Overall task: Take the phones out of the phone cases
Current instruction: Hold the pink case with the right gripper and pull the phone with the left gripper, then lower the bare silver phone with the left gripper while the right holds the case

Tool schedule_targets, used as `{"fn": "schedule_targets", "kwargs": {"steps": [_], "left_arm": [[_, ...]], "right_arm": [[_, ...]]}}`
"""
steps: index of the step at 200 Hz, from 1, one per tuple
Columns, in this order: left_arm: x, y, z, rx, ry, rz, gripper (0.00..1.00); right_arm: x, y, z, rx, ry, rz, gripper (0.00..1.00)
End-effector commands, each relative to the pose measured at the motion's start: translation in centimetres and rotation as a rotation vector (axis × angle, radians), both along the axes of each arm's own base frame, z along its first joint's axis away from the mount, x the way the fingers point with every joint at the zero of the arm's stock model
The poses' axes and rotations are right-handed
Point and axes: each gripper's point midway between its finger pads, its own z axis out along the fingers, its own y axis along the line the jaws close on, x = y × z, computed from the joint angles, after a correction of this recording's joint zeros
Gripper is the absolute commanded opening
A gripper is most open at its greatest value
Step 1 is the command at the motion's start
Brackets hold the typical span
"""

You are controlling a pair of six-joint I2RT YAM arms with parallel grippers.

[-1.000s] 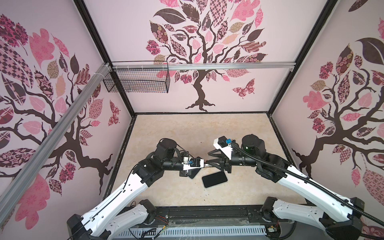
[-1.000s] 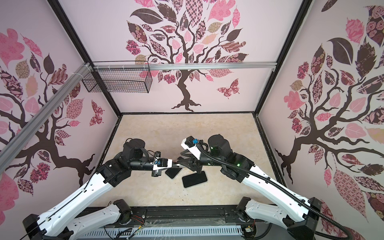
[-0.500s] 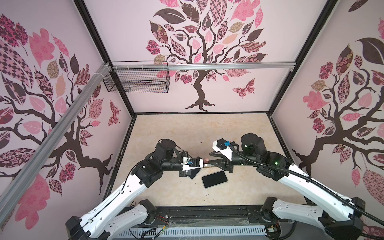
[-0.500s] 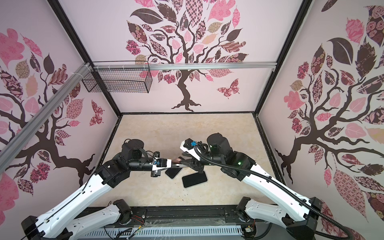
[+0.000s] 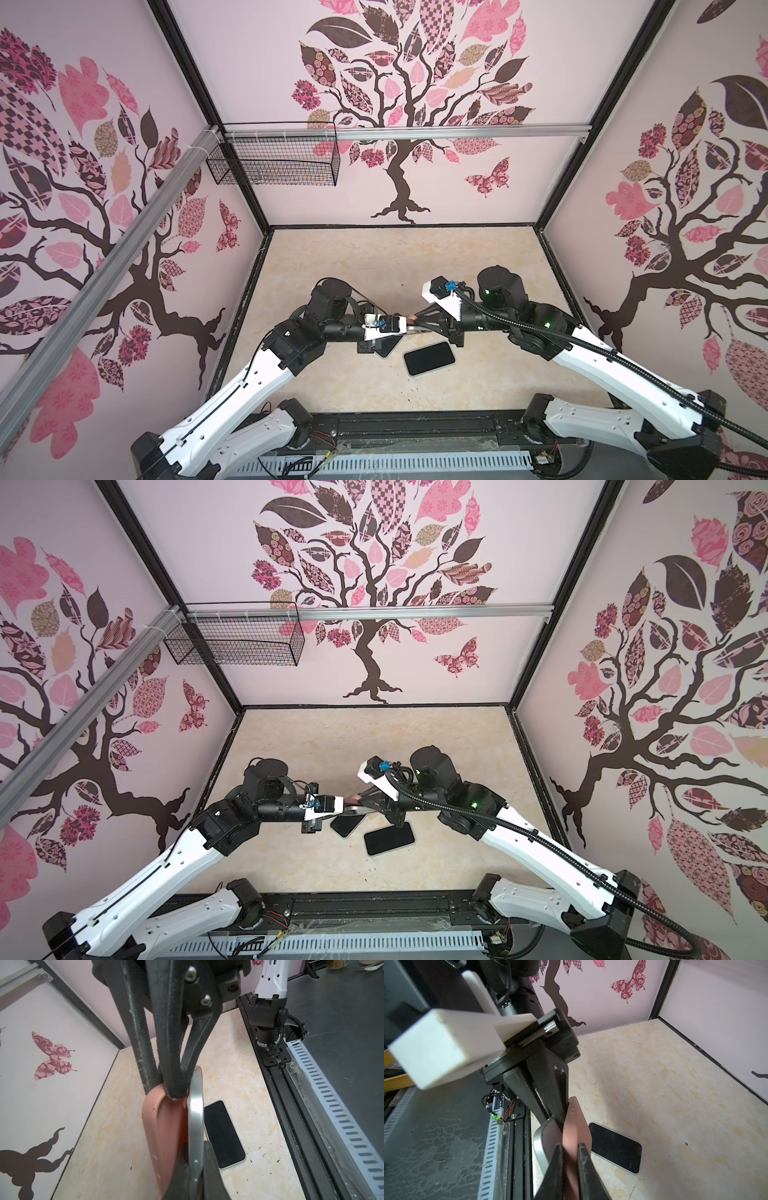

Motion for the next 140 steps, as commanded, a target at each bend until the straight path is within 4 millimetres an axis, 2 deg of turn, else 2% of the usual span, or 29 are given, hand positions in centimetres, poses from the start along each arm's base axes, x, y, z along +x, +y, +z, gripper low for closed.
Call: {"fn": "schedule_targets", "kwargs": {"steps": [1, 11, 42, 70, 86, 95, 113, 140], "left_arm": [[-0.7, -0.4, 3.7, -0.129, -0.111, -0.047, 0.0], [-0.9, -0.3, 4.0, -0.145, -0.115, -0.044, 0.0], [-2.0, 0.1, 4.4, -0.183, -0.109, -0.063, 0.0], [-3.4, 0.5, 4.4, -0.215, -0.076, -0.094, 0.0], [-3.5, 0.7, 4.5, -0.241, -0.053, -0.075, 0.0], [-3.0, 0.9, 4.6, -0.262, -0.028, -0.031, 0.0], [-0.9, 1.5, 5.2, -0.31, 0.05, 0.125, 0.0], [2.4, 2.9, 5.3, -0.364, 0.252, 0.293, 0.0]], "right_arm": [[1.7, -0.9, 0.0, 0.023, 0.025, -0.142, 0.04], [2.2, -1.2, 0.0, 0.033, 0.029, -0.182, 0.0], [4.6, -2.6, -0.5, 0.034, 0.059, -0.349, 0.0], [7.1, -4.5, -1.0, 0.084, 0.172, -0.469, 0.0], [8.0, -5.4, -1.3, 0.108, 0.225, -0.51, 0.0], [8.4, -5.8, -1.5, 0.108, 0.221, -0.537, 0.0], [8.6, -6.3, -1.6, 0.132, 0.206, -0.57, 0.0], [8.3, -6.4, -1.2, 0.208, 0.199, -0.564, 0.0]]}}
